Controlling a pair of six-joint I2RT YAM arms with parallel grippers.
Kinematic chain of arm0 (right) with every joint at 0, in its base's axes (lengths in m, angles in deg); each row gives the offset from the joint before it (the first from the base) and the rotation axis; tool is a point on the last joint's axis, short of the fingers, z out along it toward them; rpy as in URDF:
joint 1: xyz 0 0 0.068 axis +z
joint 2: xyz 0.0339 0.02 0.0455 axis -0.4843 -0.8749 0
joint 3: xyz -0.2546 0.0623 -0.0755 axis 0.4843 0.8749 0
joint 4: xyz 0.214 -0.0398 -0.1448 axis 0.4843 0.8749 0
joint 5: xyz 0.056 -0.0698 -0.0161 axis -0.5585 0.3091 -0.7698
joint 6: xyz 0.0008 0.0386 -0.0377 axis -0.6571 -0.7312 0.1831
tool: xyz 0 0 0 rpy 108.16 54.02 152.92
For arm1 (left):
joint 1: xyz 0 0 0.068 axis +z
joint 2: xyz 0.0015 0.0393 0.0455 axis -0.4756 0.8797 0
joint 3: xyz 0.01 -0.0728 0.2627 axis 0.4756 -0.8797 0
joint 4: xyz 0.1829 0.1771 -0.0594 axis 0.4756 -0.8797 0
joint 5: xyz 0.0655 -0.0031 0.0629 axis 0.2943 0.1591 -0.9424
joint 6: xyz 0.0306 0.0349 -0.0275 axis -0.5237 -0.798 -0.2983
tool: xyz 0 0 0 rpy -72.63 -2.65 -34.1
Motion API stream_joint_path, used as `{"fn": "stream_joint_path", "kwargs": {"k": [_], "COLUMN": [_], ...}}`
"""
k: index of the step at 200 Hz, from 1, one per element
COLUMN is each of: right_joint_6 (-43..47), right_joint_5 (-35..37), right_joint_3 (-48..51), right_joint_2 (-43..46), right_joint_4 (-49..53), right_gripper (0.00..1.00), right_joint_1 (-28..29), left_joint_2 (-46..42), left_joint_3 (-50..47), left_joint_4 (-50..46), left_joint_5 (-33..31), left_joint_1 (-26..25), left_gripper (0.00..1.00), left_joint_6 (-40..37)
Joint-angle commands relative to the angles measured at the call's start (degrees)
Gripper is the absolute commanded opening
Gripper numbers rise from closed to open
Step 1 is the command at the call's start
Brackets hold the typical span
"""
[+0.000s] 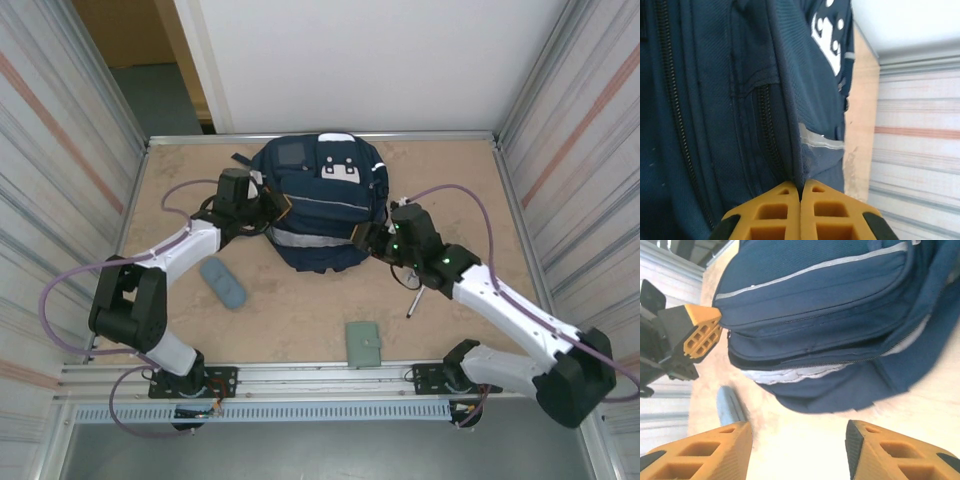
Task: Pack books, pencil case, and school supplies into a backpack
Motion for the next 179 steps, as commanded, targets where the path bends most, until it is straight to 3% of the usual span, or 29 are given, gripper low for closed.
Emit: {"fn": "stream_joint_path", "kwargs": {"k": [1,10,34,47,83,106,142,179], "right_joint_6": [11.5,13.7,16.3,16.5,17.2,18.4,18.6,14.7], "right_joint_5": [0.6,0.1,-2.1,-2.0,-1.6,-3.6,0.1,-0.5], "right_joint_3": [-4.3,-5.3,-6.7,-6.6,-6.9,-8.0,-8.6,-7.9], "right_joint_2": [1.6,0.7,-2.6,-4.0,-7.0,-9.2,-12.2,-16.6], "right_joint_4": [14.2,16.0,16.6,14.8,11.3,11.2,10.7,5.3], "right_gripper": [0.54,0.54,0.54,0.54,0.54,0.54,0.54,0.54], "right_joint_1": [-0.8,-0.8,-0.1,1.3,3.4,4.7,9.6,10.4], "left_joint_2": [-3.4,-4.7,-6.1,-5.5,4.8,14.8,23.3,26.9], "left_joint_3": [-2.0,-1.3,2.7,4.3,10.4,19.6,25.4,25.3], "left_joint_4": [0.3,-5.0,-19.9,-24.8,-27.0,-29.4,-25.1,-22.1], "left_joint_5": [-1.5,-3.5,-10.1,-14.3,-11.8,-7.3,-9.6,-7.4], "left_joint_1": [-0.5,-0.2,2.2,4.4,10.2,11.1,11.4,10.4], "left_gripper": [0.23,0.34,0.48,0.62,0.71,0.72,0.71,0.50], "left_joint_6": [-6.6,-9.3,-16.9,-18.9,-21.9,-25.0,-27.0,-23.9]}}
